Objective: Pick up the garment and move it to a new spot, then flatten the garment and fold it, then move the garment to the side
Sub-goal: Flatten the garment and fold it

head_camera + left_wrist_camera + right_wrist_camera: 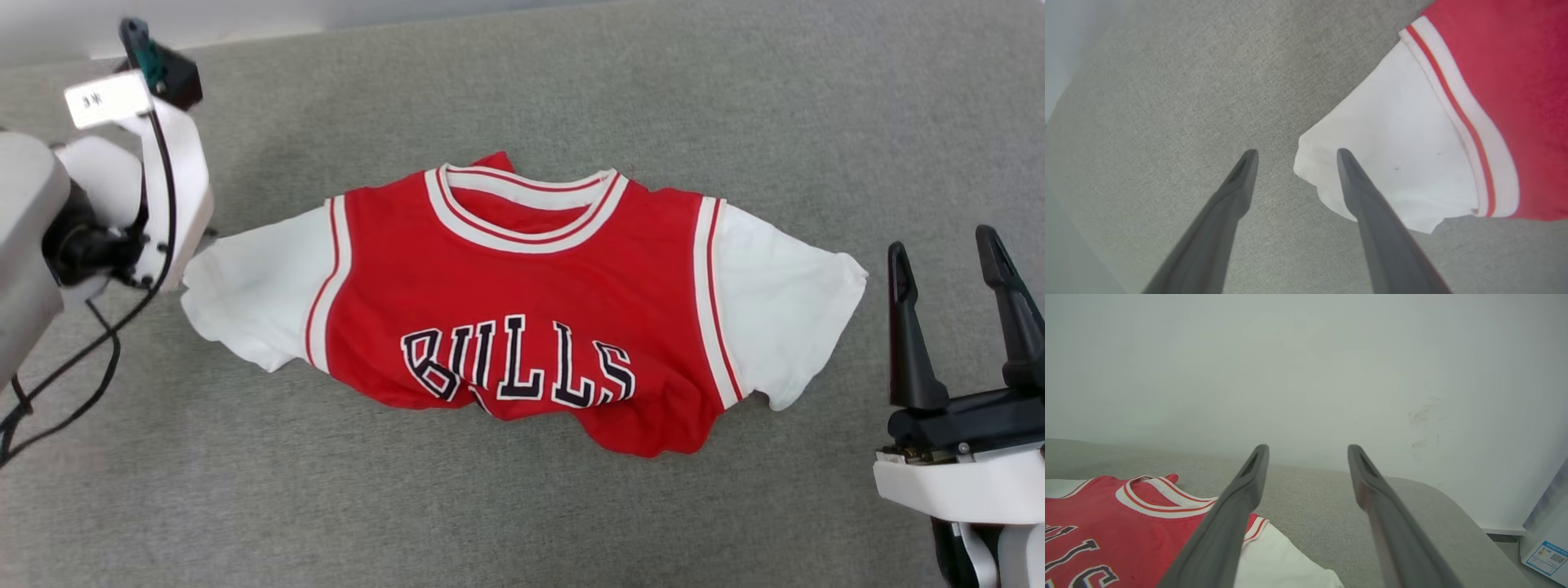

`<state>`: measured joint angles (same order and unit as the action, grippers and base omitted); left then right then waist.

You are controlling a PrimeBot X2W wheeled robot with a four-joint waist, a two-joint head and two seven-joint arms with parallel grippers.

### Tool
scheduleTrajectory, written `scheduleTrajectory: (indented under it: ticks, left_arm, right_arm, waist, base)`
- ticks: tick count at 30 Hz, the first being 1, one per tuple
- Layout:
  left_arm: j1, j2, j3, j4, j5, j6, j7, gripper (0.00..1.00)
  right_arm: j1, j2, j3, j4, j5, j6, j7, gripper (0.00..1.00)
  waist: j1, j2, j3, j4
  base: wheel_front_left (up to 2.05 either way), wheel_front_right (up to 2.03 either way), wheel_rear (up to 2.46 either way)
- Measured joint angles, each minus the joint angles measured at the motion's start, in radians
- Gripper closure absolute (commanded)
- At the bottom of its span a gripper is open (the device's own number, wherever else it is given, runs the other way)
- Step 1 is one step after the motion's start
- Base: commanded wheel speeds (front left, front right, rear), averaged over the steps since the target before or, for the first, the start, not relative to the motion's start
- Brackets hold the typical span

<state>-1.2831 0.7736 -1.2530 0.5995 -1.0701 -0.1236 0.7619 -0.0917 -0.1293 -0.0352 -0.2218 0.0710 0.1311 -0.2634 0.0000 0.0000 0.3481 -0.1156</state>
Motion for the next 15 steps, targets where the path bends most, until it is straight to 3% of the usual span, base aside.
scheduleTrajectory:
  ticks: [10,11,12,15]
  left_arm:
    - [0.092,0.006,-0.002,0.054,-0.006,0.000,0.029,0.00]
    - [0.098,0.005,0.001,0.056,-0.015,-0.001,0.024,0.21]
    - [0.103,0.004,0.001,0.057,-0.017,-0.001,0.016,0.95]
    - [0.116,-0.001,0.000,0.055,-0.011,-0.004,-0.021,1.00]
  right_arm:
    - [-0.039,0.004,0.002,0.002,0.001,0.000,0.000,0.00]
    - [-0.044,0.004,0.001,0.004,0.001,0.000,0.000,0.00]
    - [-0.047,0.003,0.000,0.006,-0.001,0.000,0.000,0.00]
    - [-0.053,-0.015,-0.005,0.008,-0.012,0.000,0.000,0.00]
  waist:
    - [0.0000,0.0000,0.059,-0.041]
    - [0.0000,0.0000,0.059,-0.041]
    - [0.0000,0.0000,0.057,-0.040]
    - [0.0000,0.0000,0.042,-0.032]
  base:
    - [0.00,0.00,0.00]
    - [0.00,0.00,0.00]
    - [0.00,0.00,0.00]
    - [0.00,0.00,0.00]
